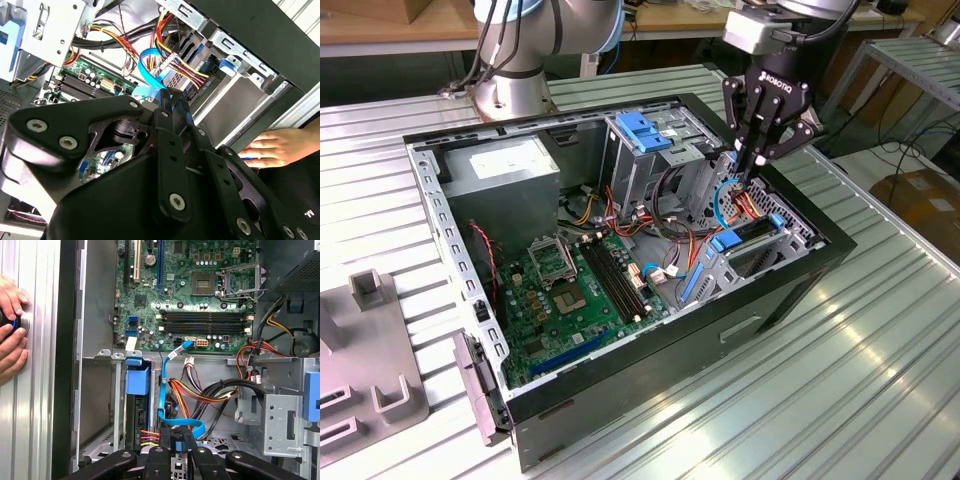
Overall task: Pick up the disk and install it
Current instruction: 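Insert the second disk wire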
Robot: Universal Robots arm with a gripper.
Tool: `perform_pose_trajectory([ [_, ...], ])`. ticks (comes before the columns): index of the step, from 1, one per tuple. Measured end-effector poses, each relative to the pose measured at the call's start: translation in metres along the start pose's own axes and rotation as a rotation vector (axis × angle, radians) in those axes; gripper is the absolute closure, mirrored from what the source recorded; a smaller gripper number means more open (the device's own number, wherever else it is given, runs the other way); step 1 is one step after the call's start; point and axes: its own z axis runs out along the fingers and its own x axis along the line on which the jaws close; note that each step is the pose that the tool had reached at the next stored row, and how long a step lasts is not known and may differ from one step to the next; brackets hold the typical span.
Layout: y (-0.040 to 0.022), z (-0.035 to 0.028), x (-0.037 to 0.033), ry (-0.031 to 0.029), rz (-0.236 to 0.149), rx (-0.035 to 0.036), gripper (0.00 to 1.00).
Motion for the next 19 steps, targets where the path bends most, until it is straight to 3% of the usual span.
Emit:
perform_pose_trajectory([
  [4,-0.0001,0.0046,-0.0006,0.0004,0.000,0.0000,0.76],
  [7,-0.0002,0.0065,-0.0009,0.0052,0.000,0.0008,0.76],
  [9,-0.0002,0.0072,-0.0009,0.0164,0.001,0.0017,0.76],
  [15,-0.0003,0.0101,-0.0013,0.0624,-0.001,0.0011,0.76],
  [19,-0.0005,0.0159,-0.0021,0.0774,-0.001,0.0011,0.78],
])
